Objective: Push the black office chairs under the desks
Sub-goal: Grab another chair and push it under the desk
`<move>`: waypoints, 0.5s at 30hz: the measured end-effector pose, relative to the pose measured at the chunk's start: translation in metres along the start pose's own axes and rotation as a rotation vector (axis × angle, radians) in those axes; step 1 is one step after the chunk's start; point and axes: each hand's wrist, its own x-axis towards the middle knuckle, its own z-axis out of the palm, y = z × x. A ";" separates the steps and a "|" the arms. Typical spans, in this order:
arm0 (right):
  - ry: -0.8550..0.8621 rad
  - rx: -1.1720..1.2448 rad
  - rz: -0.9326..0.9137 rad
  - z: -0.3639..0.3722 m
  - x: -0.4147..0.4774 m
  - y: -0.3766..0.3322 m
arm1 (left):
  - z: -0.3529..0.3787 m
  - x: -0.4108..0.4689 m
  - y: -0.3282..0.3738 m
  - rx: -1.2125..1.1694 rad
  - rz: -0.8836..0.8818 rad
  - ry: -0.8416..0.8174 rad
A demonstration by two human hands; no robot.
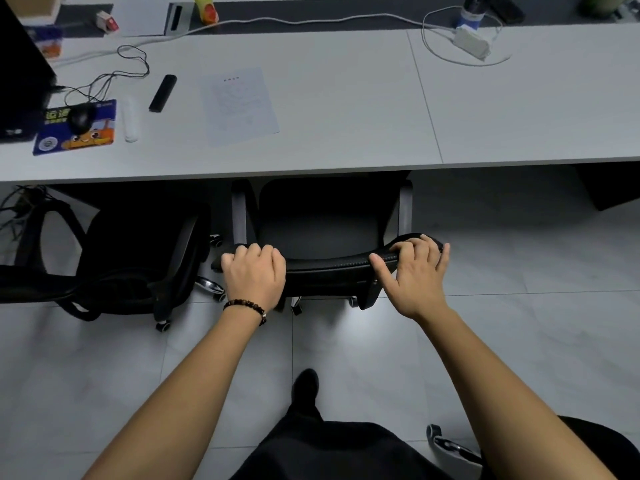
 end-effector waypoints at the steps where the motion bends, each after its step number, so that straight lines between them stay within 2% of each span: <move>1: 0.001 0.011 0.002 -0.001 0.002 -0.002 | -0.002 0.006 0.000 -0.003 0.014 -0.005; 5: -0.003 0.011 0.005 -0.003 0.005 -0.002 | -0.004 0.009 -0.002 0.010 0.044 -0.059; 11: -0.020 -0.043 -0.023 -0.002 -0.005 0.007 | 0.003 -0.017 0.002 -0.029 0.032 -0.009; 15: -0.052 -0.004 0.004 -0.006 -0.001 0.003 | -0.003 -0.008 0.001 -0.049 0.010 -0.072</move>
